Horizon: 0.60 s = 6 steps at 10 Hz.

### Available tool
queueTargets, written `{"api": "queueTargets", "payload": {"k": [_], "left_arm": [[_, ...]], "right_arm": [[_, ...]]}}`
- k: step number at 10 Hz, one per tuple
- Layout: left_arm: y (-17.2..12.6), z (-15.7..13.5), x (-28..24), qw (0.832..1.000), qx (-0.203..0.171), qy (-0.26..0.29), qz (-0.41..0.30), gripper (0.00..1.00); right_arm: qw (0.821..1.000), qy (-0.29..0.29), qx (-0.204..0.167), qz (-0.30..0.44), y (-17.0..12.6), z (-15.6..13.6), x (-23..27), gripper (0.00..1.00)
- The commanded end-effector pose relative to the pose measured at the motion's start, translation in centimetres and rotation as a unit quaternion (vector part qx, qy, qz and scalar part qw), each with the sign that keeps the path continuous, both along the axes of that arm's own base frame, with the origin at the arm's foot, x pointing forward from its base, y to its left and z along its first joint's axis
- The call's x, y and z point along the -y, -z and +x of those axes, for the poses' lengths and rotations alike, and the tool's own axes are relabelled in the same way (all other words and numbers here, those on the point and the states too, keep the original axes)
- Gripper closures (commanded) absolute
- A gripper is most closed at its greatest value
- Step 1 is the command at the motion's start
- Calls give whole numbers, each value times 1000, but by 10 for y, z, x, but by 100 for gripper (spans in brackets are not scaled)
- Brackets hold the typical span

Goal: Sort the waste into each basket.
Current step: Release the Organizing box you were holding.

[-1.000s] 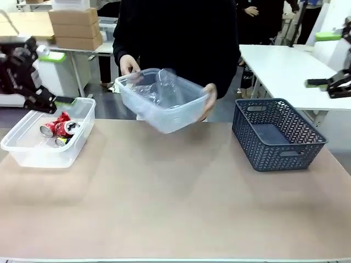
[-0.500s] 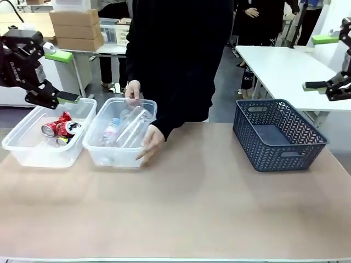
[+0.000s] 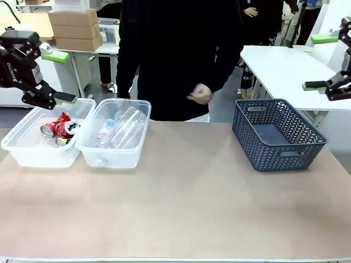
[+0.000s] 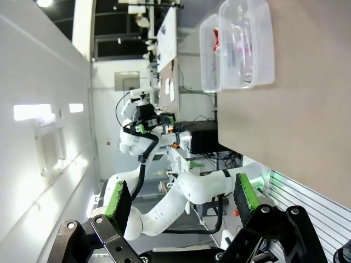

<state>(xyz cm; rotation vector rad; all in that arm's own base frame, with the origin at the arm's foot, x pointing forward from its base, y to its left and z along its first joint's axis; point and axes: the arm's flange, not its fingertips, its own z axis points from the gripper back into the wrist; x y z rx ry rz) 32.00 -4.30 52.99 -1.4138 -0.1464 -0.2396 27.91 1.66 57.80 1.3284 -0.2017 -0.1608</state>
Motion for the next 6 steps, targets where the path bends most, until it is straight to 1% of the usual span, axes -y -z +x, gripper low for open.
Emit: {"api": "queueTargets", "payload": {"k": [1, 6], "left_arm": [[-1, 0, 1, 1000, 3, 5, -5, 0], [-1, 0, 1, 1000, 3, 5, -5, 0]], "right_arm": [[1000, -2, 9, 12, -3, 2, -1, 2], [1000, -2, 9, 12, -3, 2, -1, 2]]}}
